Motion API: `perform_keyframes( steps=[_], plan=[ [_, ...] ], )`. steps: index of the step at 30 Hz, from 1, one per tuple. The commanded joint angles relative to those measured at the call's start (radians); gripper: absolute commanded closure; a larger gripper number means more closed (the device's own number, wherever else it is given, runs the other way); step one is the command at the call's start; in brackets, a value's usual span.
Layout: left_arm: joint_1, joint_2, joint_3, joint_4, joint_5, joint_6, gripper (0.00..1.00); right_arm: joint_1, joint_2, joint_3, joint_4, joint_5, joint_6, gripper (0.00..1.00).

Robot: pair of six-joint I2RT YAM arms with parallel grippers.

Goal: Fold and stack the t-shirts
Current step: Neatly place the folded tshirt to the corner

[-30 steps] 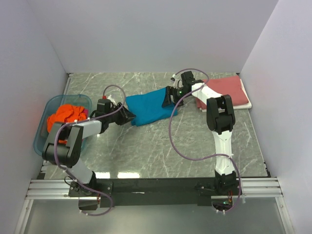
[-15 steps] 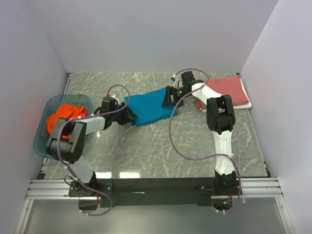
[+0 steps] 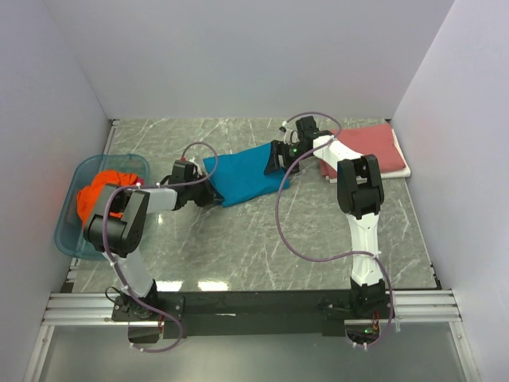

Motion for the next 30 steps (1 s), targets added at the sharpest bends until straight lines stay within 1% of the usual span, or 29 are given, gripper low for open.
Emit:
perform_keyframes(
  steps=[1, 9, 12, 15, 18, 19, 21, 22, 23, 24, 25, 28, 29, 30],
  plan=[
    [-0.005, -0.003, 0.033, 0.043, 0.018, 0.013, 1.00, -0.004, 0.024, -0.034, -0.022, 0.046, -0.004, 0.21],
    [-0.005, -0.113, 0.007, -0.029, -0.035, 0.056, 1.00, -0.012, 0.028, -0.037, -0.022, 0.066, -0.004, 0.22],
    [-0.003, -0.123, -0.008, -0.043, -0.057, 0.064, 1.00, -0.016, 0.028, -0.037, -0.024, 0.072, -0.004, 0.23],
    [0.001, -0.109, -0.034, -0.023, -0.058, 0.058, 0.99, -0.020, 0.025, -0.045, -0.022, 0.069, -0.007, 0.23],
    [0.004, -0.098, -0.046, -0.020, -0.072, 0.055, 0.90, -0.020, 0.024, -0.040, -0.030, 0.056, -0.016, 0.23],
    [0.006, -0.106, -0.060, -0.017, -0.081, 0.055, 0.81, -0.020, 0.024, -0.039, -0.033, 0.053, -0.016, 0.22],
    [0.009, -0.159, -0.077, -0.012, -0.124, 0.061, 0.74, -0.020, 0.022, -0.034, -0.034, 0.053, -0.022, 0.21],
    [0.011, -0.184, -0.094, -0.014, -0.143, 0.067, 0.66, -0.020, 0.022, -0.033, -0.039, 0.054, -0.022, 0.21],
    [0.011, -0.214, -0.102, -0.017, -0.163, 0.073, 0.62, -0.018, 0.024, -0.030, -0.039, 0.056, -0.024, 0.21],
    [0.012, -0.282, -0.111, -0.023, -0.184, 0.079, 0.58, -0.016, 0.027, -0.028, -0.042, 0.057, -0.027, 0.21],
    [0.011, -0.317, -0.128, -0.032, -0.225, 0.091, 0.51, -0.013, 0.031, -0.028, -0.046, 0.060, -0.029, 0.21],
    [0.011, -0.471, -0.155, -0.078, -0.305, 0.114, 0.44, 0.005, 0.040, -0.022, -0.053, 0.074, -0.032, 0.21],
    [0.012, -0.509, -0.160, -0.093, -0.327, 0.118, 0.43, 0.010, 0.042, -0.018, -0.056, 0.082, -0.033, 0.21],
    [0.014, -0.585, -0.164, -0.109, -0.344, 0.122, 0.41, 0.016, 0.043, -0.014, -0.057, 0.088, -0.038, 0.21]
  ],
)
